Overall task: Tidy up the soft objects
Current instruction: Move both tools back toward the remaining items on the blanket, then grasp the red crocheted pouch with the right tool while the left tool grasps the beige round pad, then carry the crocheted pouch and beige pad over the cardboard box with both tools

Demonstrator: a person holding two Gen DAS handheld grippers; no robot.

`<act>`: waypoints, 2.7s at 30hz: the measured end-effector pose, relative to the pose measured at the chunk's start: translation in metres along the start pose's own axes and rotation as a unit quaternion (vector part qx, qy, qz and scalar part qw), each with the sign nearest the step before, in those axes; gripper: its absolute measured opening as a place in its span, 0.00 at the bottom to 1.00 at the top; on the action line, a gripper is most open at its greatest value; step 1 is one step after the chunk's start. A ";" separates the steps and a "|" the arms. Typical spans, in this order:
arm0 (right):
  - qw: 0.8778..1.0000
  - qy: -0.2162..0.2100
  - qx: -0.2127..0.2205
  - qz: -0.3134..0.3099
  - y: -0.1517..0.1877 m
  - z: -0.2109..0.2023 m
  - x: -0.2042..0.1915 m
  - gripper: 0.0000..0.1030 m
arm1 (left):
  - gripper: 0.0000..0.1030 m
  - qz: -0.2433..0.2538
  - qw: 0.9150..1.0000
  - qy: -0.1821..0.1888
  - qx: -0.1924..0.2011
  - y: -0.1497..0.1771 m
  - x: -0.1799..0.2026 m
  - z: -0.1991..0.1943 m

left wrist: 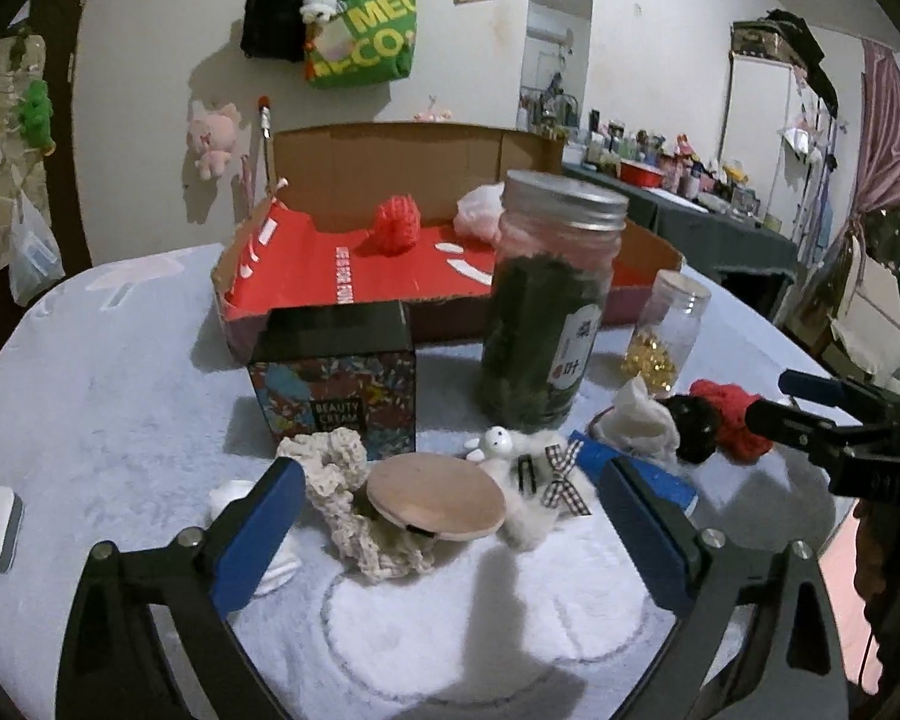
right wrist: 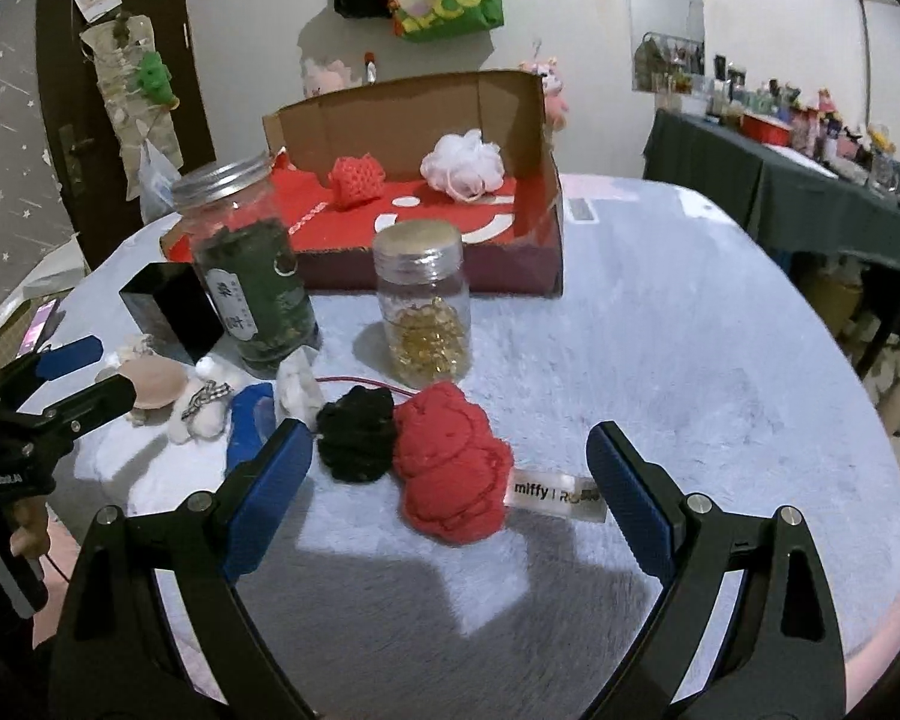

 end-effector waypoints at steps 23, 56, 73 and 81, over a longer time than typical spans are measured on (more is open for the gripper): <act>0.998 -0.050 -0.035 0.021 0.007 0.020 0.011 0.62 | 0.77 0.087 0.994 0.030 -0.056 -0.008 0.002 0.021; 0.988 -0.135 0.068 0.031 -0.042 -0.051 -0.026 0.31 | 0.29 0.075 0.995 0.068 -0.010 -0.033 0.008 -0.011; 0.981 -0.182 0.032 0.051 -0.029 -0.026 -0.047 0.31 | 0.29 0.066 0.993 0.098 -0.015 -0.027 0.029 -0.006; 0.980 -0.188 0.008 0.066 -0.016 -0.010 -0.045 0.31 | 0.29 0.051 0.993 0.104 -0.027 -0.019 0.027 0.000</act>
Point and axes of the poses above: each gripper's, at about its wrist camera, not at the fingertips, and z roughly the way its jaws point, x to its right, y to its underside, the point moved 7 cm from there along z, roughly the way its jaws point, and after that the axes turned 1 degree about x, right-handed, at the moved point
